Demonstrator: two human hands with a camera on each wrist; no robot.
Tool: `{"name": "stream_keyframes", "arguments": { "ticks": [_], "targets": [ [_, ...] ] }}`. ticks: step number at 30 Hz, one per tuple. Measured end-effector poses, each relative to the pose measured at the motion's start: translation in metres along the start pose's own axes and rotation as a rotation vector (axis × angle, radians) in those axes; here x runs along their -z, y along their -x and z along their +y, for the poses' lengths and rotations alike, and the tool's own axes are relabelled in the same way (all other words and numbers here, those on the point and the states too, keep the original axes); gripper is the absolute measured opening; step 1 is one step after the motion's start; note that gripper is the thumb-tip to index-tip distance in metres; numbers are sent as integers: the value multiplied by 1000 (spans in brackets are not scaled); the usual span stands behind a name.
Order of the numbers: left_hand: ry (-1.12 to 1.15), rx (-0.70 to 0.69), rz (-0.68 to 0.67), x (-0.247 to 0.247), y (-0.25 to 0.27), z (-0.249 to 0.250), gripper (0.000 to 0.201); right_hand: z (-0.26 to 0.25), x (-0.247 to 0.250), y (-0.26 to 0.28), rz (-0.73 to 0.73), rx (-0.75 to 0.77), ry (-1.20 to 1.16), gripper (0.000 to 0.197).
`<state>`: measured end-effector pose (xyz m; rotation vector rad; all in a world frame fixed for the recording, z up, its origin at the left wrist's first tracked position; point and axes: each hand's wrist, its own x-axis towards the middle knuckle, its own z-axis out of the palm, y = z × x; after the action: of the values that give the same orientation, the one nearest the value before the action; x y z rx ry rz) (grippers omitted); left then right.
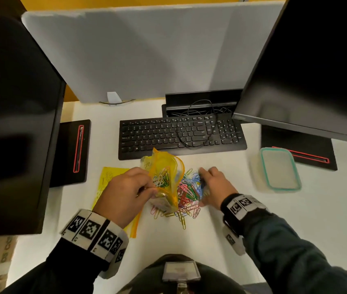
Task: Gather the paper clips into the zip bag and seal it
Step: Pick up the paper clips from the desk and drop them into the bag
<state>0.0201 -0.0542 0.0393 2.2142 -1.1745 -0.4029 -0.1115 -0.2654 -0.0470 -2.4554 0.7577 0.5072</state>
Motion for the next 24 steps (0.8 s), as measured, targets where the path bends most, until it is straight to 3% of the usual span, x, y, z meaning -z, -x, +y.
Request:
{"name": "stream_keyframes", "arguments": {
  "ticks": [3,7,10,17,24],
  "targets": [
    [-3,18,7,2,7,0,17,-15,-3,-8,-33,82,57,85],
    [13,35,17,4,14,-2,14,-16,-1,-10,3,161,32,42],
    [15,39,25,4,16,-2,12,-13,1,-10,18,142,58,24],
    [-17,38,-8,0,12,4,6,-4,4,-4,48,100,3,19],
    [-24,54,-55,-1,2,13,6,-23,57,30,285,104,-414,21]
  ]
}}
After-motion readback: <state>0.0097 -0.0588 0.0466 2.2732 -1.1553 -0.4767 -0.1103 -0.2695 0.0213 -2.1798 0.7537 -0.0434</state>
